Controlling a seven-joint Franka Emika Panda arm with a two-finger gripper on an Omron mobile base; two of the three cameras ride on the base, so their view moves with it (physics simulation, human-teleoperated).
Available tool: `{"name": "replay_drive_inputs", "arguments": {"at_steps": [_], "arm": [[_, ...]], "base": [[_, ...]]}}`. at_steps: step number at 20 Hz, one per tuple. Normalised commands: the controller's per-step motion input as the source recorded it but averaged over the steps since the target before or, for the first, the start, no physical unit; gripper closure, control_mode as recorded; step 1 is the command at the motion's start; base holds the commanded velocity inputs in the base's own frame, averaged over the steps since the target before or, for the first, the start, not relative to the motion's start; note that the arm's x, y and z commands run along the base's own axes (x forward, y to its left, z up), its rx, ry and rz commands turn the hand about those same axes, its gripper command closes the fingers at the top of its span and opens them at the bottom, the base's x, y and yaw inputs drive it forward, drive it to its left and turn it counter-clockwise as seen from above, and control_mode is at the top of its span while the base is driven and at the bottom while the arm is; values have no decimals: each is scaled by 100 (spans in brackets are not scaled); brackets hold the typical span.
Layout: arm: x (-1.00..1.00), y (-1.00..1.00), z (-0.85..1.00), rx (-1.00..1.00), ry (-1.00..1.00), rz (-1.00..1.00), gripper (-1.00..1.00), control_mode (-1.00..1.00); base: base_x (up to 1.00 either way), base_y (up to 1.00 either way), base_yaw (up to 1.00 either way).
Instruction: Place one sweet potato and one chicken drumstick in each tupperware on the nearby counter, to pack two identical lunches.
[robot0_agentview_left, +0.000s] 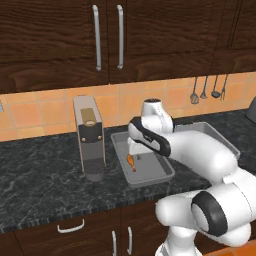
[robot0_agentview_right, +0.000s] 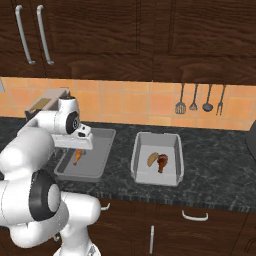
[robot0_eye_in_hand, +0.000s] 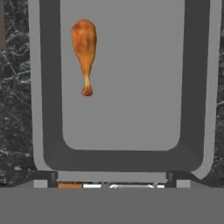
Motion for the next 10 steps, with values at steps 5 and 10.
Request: {"name": "replay_drive_inputs", "arguments": {"at_steps": [5, 10], "arm": [[-100, -17, 12, 0, -1, 0, -100, -100], [-92, -72, 5, 3, -6, -3, -100, -100]], "base": [[0, 0, 0], [0, 0, 0]]}}
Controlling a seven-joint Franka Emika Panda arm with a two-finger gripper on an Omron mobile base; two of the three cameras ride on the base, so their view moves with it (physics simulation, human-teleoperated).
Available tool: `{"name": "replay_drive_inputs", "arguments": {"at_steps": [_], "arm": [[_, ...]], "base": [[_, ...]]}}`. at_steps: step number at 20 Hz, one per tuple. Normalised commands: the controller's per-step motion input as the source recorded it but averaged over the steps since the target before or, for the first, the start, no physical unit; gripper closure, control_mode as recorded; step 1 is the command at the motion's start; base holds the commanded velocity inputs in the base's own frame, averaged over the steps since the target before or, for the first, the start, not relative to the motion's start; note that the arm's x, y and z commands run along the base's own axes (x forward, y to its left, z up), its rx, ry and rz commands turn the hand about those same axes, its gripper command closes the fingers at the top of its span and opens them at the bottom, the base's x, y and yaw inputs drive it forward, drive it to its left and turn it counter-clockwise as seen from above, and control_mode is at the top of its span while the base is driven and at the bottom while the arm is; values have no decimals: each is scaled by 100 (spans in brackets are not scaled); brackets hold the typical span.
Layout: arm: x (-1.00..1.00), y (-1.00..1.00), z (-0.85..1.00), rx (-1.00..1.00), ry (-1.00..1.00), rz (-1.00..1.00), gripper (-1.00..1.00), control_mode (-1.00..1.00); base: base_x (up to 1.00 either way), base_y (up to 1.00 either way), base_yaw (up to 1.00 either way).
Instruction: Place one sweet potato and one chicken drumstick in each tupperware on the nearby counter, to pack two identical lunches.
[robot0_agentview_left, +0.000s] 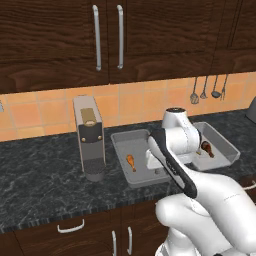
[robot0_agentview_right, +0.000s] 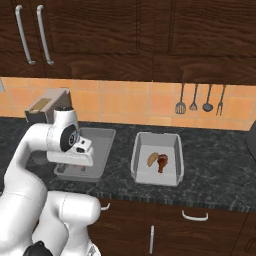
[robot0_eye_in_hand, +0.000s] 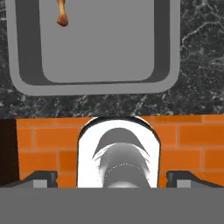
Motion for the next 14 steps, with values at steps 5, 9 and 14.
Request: {"name": "replay_drive_inputs", "arguments": {"at_steps": [5, 9, 14], "arm": [[-61, -38, 73, 0, 0, 1, -100, -100], [-58, -2, 54, 0, -3, 0, -100, -100], [-4, 0, 0, 0, -1, 0, -100, -100]], "base": [[0, 0, 0], [0, 0, 0], [0, 0, 0]]}}
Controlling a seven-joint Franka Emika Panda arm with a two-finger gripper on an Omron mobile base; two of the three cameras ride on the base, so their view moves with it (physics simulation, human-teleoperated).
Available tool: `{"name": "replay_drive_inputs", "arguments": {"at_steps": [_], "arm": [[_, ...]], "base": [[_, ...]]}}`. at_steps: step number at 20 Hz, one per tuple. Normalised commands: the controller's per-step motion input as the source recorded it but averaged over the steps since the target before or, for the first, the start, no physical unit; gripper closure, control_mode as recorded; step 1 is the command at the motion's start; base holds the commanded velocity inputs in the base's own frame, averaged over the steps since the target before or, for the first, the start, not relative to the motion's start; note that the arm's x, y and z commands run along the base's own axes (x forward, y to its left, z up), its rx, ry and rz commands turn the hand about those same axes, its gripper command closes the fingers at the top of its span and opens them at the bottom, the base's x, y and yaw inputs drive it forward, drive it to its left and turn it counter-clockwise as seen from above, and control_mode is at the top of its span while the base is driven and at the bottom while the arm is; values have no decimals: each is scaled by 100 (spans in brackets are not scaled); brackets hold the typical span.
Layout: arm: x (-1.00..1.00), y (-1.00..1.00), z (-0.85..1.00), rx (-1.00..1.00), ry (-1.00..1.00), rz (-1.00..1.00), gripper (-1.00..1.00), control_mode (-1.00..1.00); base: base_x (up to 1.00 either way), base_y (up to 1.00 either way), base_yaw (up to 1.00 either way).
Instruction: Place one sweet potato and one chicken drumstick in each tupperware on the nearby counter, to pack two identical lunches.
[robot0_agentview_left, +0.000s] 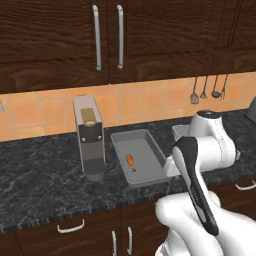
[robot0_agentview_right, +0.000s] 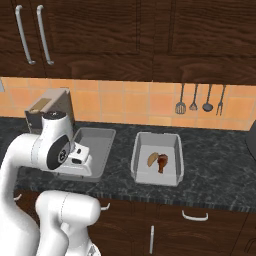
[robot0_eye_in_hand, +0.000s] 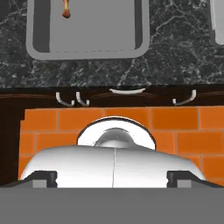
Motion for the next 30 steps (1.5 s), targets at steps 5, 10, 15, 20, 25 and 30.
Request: {"name": "replay_drive_inputs", "arguments": {"at_steps": [5, 10, 15, 20, 25, 30], "arm": [[-7, -1, 0, 0, 0, 0, -100, 100], [0, 0, 0, 0, 0, 0, -100, 100], [0, 0, 0, 0, 0, 0, -100, 100], [0, 0, 0, 0, 0, 0, -100, 100], [0, 0, 0, 0, 0, 0, -100, 100], [0, 0, 0, 0, 0, 0, -100, 100]], "base": [[-75, -61, -25], [-40, -95, -51], [0, -100, -62], [1, -100, -61], [16, -100, -44], [89, -81, -5]]}}
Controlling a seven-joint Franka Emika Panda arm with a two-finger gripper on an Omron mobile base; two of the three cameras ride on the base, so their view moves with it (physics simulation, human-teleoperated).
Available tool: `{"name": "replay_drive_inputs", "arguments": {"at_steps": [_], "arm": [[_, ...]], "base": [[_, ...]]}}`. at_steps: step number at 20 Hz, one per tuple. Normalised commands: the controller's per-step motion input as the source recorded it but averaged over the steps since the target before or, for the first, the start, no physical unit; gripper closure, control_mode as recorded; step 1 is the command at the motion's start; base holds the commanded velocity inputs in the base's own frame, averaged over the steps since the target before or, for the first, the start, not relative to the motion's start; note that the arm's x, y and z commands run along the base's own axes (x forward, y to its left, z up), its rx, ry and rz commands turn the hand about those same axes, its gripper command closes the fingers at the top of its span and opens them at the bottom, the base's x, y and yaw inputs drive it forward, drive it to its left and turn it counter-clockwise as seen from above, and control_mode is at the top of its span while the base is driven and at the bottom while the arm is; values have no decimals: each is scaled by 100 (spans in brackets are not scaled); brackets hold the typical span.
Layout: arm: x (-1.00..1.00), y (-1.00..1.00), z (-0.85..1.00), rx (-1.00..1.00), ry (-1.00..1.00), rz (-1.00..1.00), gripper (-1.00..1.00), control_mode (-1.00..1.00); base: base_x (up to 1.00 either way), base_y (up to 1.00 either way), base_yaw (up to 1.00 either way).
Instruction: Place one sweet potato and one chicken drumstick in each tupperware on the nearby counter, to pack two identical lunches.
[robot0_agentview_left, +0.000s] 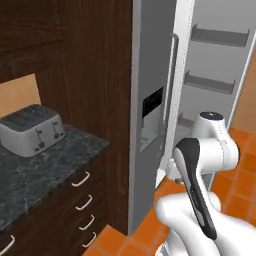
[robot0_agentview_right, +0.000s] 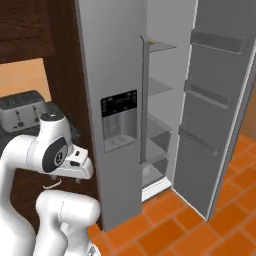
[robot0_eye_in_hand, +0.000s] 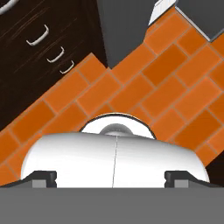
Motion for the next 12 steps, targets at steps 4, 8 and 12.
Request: {"name": "replay_drive_inputs", "arguments": {"at_steps": [4, 8, 12], "arm": [[0, 0, 0, 0, 0, 0, -100, 100], [0, 0, 0, 0, 0, 0, -100, 100], [0, 0, 0, 0, 0, 0, -100, 100]], "base": [[87, -85, 0], [81, -94, 8], [94, -84, 17]]}}
